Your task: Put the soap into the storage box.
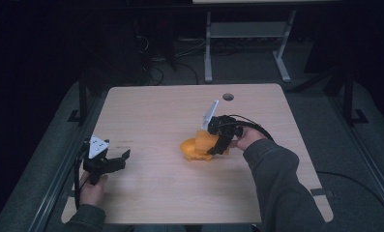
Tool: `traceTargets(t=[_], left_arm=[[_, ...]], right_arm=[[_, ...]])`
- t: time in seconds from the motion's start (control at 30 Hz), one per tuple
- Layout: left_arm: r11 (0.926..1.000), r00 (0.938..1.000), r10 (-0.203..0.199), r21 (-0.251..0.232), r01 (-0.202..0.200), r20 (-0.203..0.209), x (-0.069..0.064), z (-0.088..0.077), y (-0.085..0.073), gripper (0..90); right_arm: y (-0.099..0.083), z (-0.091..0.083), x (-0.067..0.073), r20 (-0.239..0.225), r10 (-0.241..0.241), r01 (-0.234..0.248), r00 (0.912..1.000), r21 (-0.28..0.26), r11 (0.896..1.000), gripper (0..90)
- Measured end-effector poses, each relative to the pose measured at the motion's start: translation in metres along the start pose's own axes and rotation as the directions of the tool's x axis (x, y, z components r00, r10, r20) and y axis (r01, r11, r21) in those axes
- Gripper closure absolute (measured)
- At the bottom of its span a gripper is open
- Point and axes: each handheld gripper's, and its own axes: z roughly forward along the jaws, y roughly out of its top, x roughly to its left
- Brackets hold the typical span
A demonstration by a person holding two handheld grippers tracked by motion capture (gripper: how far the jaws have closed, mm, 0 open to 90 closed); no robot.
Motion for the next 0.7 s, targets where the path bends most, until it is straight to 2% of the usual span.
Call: traceTargets(t=[0.2, 0.3, 0.6, 0.7], left_arm=[[1.0, 1.0, 0.003, 0.001, -0.003, 0.003, -0.001, 0.001, 0.0, 14.1], [1.0, 1.0, 0.006, 0.003, -0.006, 0.0, -0.001, 0.001, 0.001, 14.1], [0.9998, 0.9999, 0.014, 0.012, -0.014, -0.001, -0.001, 0.002, 0.001, 14.1], [0.9997, 0.9998, 0.021, 0.013, -0.021, -0.001, -0.001, 0.002, 0.001, 14.1]], right_arm=[[0.008, 0.004, -0.004, -0.006, 0.0, 0.0, 1.0, -0.025, 1.0, 20.7], [0.013, 0.006, -0.005, -0.003, -0.02, 0.02, 0.9998, -0.003, 1.0, 20.7], [0.022, 0.01, -0.01, -0.002, -0.032, 0.032, 0.9995, -0.013, 0.999, 20.7], [0.024, 0.017, -0.012, -0.011, -0.036, 0.036, 0.9993, -0.009, 0.999, 20.7]])
